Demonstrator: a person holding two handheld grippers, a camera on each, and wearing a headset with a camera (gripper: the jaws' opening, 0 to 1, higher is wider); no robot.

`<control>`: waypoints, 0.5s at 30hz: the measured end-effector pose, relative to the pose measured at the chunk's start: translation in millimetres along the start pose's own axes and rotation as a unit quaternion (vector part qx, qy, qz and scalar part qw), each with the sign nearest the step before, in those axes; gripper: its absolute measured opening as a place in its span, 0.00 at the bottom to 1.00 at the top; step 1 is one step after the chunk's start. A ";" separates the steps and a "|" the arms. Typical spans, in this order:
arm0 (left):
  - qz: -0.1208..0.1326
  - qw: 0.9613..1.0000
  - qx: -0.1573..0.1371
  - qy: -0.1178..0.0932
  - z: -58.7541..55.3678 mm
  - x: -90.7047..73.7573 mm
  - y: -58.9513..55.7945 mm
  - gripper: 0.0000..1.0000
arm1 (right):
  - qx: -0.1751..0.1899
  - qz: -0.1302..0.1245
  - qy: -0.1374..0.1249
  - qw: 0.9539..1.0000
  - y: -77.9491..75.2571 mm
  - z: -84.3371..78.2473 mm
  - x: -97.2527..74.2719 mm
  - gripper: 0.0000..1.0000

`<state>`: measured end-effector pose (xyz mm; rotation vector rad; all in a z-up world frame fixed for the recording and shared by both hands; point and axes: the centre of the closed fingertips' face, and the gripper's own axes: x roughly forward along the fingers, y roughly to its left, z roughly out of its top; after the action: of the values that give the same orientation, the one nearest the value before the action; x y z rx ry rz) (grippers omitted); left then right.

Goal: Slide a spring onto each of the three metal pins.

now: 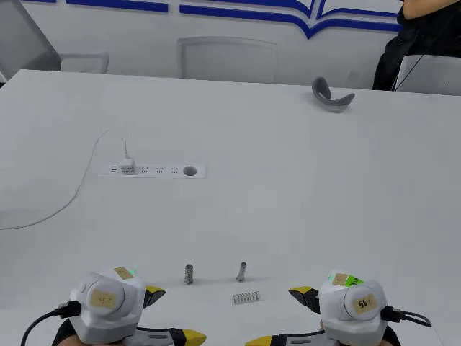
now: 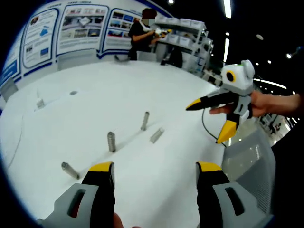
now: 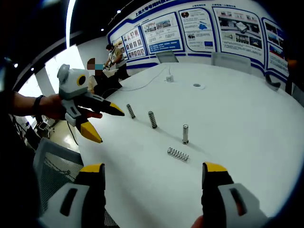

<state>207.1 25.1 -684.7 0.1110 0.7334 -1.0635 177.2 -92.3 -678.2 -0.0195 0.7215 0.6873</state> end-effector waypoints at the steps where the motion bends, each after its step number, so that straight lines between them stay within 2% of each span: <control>1: -0.003 1.000 0.002 0.002 0.1 2.2 -0.9 0.72 | 0.000 0.000 0.000 1.000 0.0 -0.6 0.0 0.85; 15: -0.038 0.998 0.039 0.025 3.5 37.6 -17.7 0.72 | -0.008 0.011 0.005 1.000 3.3 -3.4 -1.7 0.86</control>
<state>204.6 -13.6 -699.9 0.1791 0.7466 -1.1666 172.3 -91.5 -679.0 -0.0285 0.7262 0.7149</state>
